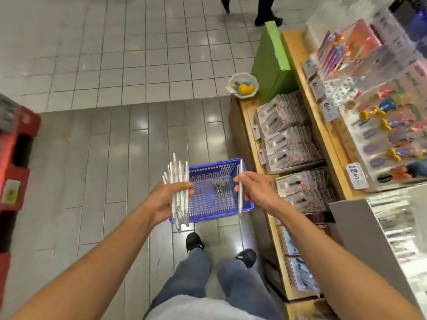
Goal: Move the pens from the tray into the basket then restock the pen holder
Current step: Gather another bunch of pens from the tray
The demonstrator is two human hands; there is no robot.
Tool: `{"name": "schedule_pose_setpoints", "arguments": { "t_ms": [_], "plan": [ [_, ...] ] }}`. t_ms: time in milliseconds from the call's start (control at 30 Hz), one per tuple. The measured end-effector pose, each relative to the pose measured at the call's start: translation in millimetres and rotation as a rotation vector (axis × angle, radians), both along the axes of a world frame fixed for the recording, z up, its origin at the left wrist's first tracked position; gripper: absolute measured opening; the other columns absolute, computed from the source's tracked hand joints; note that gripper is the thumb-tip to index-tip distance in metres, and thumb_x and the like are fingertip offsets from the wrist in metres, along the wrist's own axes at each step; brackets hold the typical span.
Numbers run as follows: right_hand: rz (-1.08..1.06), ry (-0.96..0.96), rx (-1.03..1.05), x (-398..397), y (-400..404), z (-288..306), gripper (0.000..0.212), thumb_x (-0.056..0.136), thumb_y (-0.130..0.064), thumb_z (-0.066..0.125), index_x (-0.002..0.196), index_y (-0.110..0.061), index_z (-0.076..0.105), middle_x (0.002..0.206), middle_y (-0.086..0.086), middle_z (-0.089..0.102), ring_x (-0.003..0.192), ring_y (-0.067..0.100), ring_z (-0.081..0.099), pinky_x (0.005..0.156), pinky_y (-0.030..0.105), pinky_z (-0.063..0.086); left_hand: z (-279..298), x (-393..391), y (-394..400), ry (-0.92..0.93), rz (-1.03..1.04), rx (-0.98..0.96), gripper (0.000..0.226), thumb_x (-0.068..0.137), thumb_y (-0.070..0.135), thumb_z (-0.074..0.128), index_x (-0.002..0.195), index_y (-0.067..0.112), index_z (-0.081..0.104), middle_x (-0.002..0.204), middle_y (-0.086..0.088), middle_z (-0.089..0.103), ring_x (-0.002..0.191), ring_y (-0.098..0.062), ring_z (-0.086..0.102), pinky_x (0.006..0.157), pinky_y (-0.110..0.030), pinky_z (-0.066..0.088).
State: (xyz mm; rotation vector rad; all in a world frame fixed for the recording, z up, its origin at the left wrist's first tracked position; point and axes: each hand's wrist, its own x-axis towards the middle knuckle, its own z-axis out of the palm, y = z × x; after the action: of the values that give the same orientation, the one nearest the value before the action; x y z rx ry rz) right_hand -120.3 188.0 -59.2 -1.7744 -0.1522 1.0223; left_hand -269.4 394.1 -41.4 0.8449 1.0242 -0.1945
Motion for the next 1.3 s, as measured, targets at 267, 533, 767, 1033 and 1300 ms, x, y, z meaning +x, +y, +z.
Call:
{"name": "schedule_pose_setpoints", "arguments": {
  "t_ms": [267,533,767,1033,1300],
  "plan": [
    [0.12,0.08,-0.084,-26,101,-151,0.019,0.101,-0.019,0.046,0.093,-0.009,0.061,0.067,0.002,0.053,0.054,0.008,0.047,0.047,0.017,0.043,-126,-26,72,0.121,0.094,0.052,0.036,0.081,-0.002,0.073,0.115,-0.01,0.064,0.114,-0.027,0.07,0.109,-0.04,0.066,0.102,-0.053,0.049],
    [0.282,0.068,-0.201,-24,160,-394,0.022,0.097,-0.004,0.043,0.083,-0.013,0.057,0.068,0.001,0.055,0.058,0.011,0.053,0.056,0.027,0.051,-384,-12,97,0.212,0.118,0.074,0.04,0.084,-0.006,0.067,0.123,-0.007,0.06,0.114,-0.026,0.067,0.099,-0.037,0.064,0.098,-0.058,0.05],
    [0.348,0.115,-0.31,-29,181,-599,0.011,0.095,-0.001,0.048,0.103,-0.006,0.053,0.072,0.006,0.05,0.06,0.015,0.047,0.06,0.029,0.049,-624,19,79,0.339,0.09,0.214,0.053,0.082,-0.005,0.067,0.132,-0.007,0.051,0.132,-0.03,0.058,0.117,-0.041,0.06,0.101,-0.053,0.049],
    [0.396,-0.034,-0.403,-17,209,-736,0.029,0.09,-0.009,0.06,0.119,-0.012,0.052,0.087,0.005,0.062,0.078,0.022,0.059,0.08,0.041,0.054,-762,61,91,0.596,-0.051,0.552,0.059,0.084,0.011,0.073,0.138,0.006,0.049,0.127,-0.016,0.063,0.101,-0.034,0.066,0.079,-0.033,0.055],
    [0.321,-0.053,-0.402,-6,221,-771,0.051,0.087,0.001,0.063,0.133,-0.011,0.043,0.087,0.006,0.059,0.076,0.02,0.059,0.074,0.036,0.055,-779,68,103,0.613,-0.183,0.78,0.066,0.084,0.015,0.072,0.142,0.008,0.042,0.13,-0.016,0.061,0.113,-0.038,0.062,0.085,-0.044,0.054]
  ]
}}
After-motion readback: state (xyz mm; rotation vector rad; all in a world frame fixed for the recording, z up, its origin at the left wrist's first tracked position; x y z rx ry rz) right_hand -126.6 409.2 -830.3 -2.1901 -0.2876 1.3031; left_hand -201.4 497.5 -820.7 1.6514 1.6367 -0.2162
